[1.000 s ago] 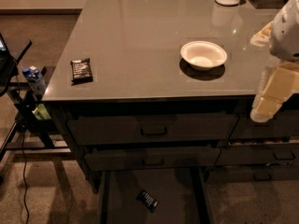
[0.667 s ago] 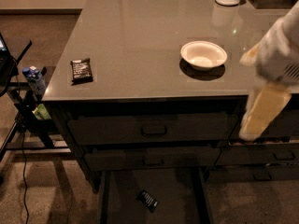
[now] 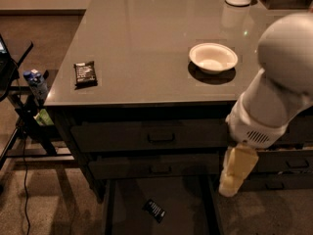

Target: Pick rxbar blueberry from bottom drawer and place on counter

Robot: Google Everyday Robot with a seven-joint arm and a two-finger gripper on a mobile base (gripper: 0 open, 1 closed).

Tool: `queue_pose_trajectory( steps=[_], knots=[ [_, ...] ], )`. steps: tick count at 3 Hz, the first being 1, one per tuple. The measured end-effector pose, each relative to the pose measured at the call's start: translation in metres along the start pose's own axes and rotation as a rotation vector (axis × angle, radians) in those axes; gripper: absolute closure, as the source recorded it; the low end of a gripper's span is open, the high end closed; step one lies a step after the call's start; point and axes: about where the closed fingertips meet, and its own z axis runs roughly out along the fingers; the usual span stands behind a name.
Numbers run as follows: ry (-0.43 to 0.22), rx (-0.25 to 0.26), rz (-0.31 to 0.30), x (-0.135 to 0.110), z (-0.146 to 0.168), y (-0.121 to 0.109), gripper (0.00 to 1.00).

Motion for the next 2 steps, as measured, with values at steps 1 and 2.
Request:
queue_pose_trajectory(
  steps=[1, 2],
  knots=[
    [0.011, -0.015, 0.008, 0.0035, 0.0074, 0.0053, 0.0],
    [0.006, -0.019, 0.009, 0.0044, 0.0083, 0.0068, 0.0]
  ],
)
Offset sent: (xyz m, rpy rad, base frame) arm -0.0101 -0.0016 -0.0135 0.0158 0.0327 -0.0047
